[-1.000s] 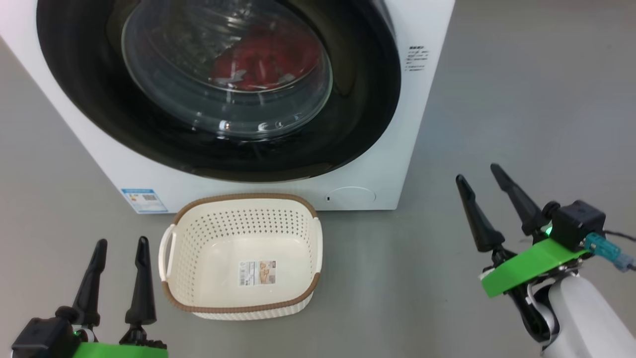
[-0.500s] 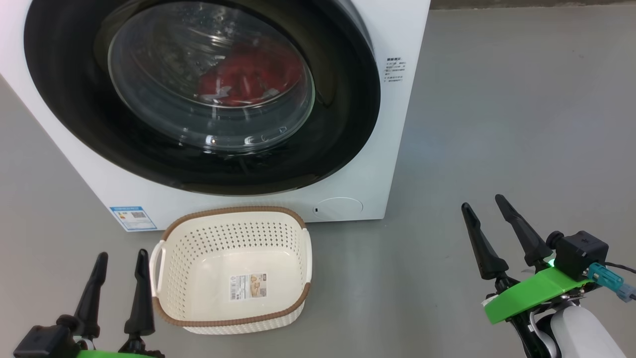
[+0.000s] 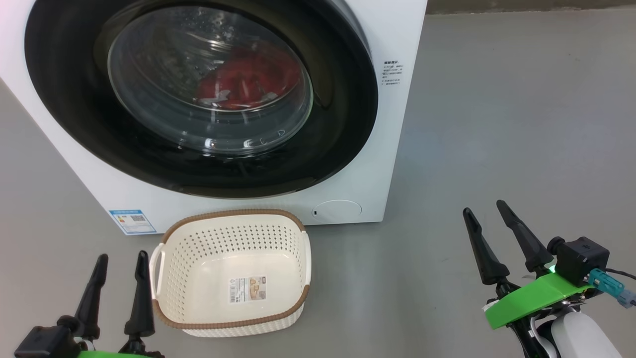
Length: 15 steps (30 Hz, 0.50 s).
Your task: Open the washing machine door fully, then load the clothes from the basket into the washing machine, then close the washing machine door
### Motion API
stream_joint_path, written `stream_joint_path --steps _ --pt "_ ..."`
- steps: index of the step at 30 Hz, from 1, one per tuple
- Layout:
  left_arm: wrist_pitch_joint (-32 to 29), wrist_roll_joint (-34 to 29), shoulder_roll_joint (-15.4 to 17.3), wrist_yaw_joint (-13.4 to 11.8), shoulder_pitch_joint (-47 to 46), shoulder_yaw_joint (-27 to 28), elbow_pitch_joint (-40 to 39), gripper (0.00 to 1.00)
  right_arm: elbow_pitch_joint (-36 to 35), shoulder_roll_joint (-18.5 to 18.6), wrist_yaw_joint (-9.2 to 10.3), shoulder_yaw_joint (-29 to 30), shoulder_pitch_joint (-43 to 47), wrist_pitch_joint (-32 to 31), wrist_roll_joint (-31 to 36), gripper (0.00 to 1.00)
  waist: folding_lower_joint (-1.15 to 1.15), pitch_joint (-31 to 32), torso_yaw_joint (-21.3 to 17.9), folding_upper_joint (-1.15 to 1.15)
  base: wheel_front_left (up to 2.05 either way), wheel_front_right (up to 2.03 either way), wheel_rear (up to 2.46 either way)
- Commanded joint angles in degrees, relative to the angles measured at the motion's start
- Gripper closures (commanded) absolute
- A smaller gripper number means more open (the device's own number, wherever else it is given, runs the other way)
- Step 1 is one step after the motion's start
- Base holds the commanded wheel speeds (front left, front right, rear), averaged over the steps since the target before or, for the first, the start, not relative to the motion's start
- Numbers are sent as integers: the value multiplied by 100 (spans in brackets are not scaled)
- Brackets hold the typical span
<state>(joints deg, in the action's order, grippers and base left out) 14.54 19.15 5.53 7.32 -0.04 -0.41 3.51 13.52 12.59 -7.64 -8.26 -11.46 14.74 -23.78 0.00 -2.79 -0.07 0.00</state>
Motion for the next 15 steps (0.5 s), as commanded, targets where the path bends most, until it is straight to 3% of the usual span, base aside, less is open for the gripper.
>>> stream_joint_path --steps 1,15 --pt "46 -50 111 17 -123 182 -109 0 -165 13 15 -68 -17 26 35 0 0 -10 9 0 0 0 0" --pt "46 -58 111 17 -150 188 -138 0 -163 8 15 -56 -37 26 39 0 0 -45 36 0 0 0 0"
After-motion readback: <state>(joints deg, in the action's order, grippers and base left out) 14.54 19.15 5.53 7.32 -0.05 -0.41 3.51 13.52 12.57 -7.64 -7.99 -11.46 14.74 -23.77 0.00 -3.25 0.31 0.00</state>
